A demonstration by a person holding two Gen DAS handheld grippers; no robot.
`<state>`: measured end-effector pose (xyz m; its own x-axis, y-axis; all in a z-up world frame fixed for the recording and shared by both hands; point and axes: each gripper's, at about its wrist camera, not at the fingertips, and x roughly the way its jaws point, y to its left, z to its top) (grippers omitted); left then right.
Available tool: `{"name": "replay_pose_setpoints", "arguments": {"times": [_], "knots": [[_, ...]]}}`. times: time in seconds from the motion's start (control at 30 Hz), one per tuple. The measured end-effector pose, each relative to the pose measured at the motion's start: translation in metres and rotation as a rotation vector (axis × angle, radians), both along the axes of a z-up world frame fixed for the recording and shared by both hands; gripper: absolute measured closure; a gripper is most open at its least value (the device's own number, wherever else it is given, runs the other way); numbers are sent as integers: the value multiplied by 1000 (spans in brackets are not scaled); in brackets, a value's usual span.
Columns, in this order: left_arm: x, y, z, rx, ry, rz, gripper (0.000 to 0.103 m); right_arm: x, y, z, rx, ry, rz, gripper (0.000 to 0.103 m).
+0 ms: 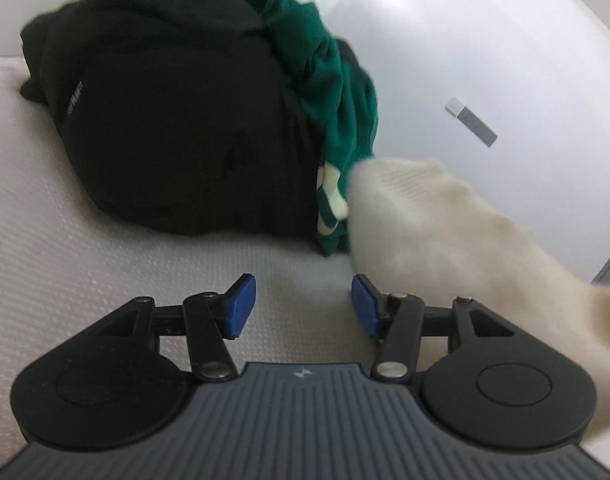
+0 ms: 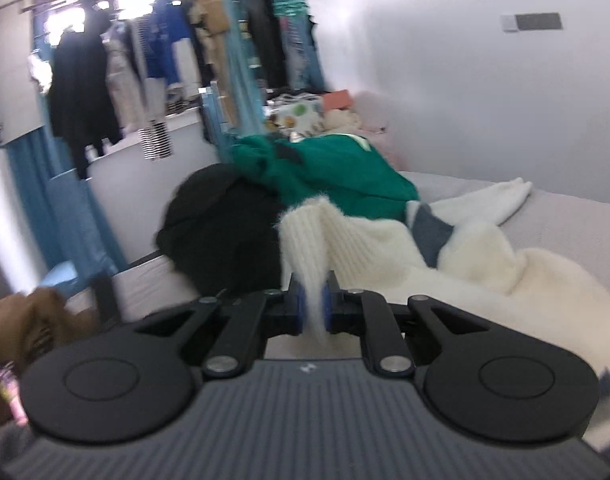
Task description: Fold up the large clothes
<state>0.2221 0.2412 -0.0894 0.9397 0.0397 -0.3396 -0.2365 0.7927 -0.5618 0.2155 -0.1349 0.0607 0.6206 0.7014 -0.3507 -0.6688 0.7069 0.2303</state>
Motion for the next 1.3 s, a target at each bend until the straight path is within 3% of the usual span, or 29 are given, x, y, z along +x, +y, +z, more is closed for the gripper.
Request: {"name": "replay_pose_setpoints", "arguments": {"times": [0.23, 0.33, 0.53, 0.67, 0.8, 0.83, 0.9, 1.03, 1.2, 1.3], "knots": [[-58, 8, 16, 4, -54, 55, 44, -91, -34, 7, -100, -5, 39, 91], [-92, 9, 18, -9, -56, 56, 44, -109, -46, -13, -149, 73, 20, 91], [-118, -22, 41, 114, -48, -27, 44, -115, -51, -62, -184, 277, -56, 89], [-117, -50, 45, 185, -23, -96, 44, -108, -61, -75, -96, 375, -103, 82], [-99, -82, 47, 260, 28, -204, 44, -105, -82, -69, 45, 378, -154, 42], [-96, -91, 47, 275, 29, -229, 44, -104, -90, -67, 93, 361, -181, 36], [-90, -111, 48, 288, 30, -288, 44, -100, -112, -66, 166, 339, -237, 36], [-71, -154, 42, 294, 55, -416, 44, -72, -151, -77, 219, 311, -439, 36], [-42, -232, 37, 376, 80, -601, 44, -43, -198, -89, 288, 304, -701, 36], [-15, -282, 36, 446, 75, -701, 44, -38, -218, -100, 330, 315, -799, 36]]}}
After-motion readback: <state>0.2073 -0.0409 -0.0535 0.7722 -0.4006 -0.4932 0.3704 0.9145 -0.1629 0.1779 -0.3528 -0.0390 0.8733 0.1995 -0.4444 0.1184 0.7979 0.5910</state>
